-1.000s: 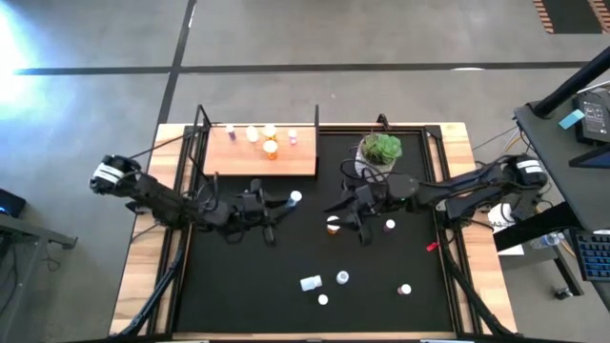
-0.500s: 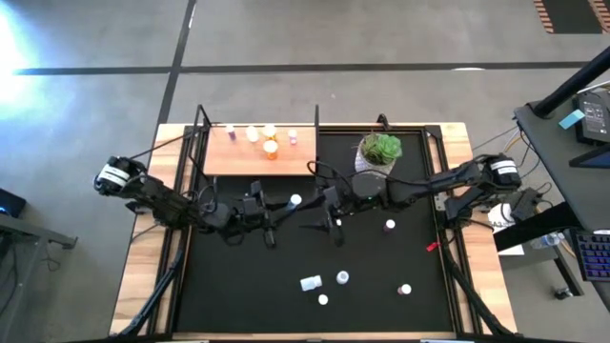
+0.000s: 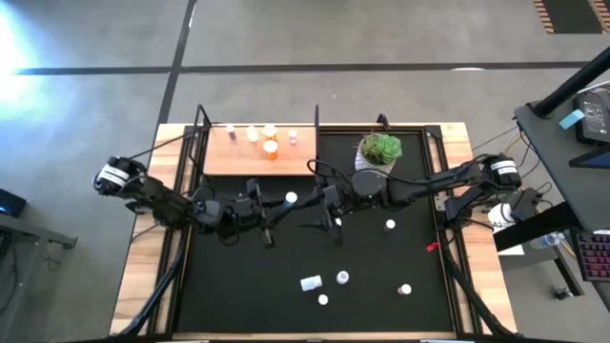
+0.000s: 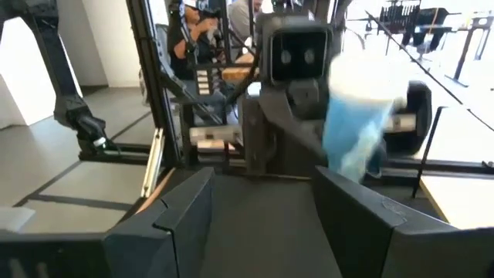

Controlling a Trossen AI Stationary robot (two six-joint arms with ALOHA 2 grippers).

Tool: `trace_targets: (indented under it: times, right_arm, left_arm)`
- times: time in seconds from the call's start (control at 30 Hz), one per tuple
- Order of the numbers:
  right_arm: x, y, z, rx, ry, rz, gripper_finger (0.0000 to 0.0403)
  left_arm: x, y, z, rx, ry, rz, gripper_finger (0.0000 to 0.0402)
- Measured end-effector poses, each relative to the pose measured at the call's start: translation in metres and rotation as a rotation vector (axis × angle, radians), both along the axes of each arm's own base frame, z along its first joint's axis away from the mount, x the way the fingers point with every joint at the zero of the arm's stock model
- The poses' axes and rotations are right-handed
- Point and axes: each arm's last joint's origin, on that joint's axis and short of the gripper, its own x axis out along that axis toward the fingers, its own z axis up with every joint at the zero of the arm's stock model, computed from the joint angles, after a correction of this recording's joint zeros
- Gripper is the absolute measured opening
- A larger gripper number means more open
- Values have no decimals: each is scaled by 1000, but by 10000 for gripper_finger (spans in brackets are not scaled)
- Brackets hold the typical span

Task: Pick and place medicine bottles onto shelf by color
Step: Put the left blue pill bottle on the shelf aligned with the other blue pill bottle

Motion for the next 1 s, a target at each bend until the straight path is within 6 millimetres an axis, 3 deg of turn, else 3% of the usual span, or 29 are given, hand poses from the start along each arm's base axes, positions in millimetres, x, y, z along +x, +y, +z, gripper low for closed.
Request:
trace_targets:
  times: [0.23, 1.0]
  right_arm:
    - [-9, -1, 12, -20, -36, -23, 210]
    - [-3, -2, 15, -24, -133, -60, 210]
  left_arm:
    - [0, -1, 1, 16, -6, -38, 82]
    - [1, -3, 2, 34, -33, -99, 82]
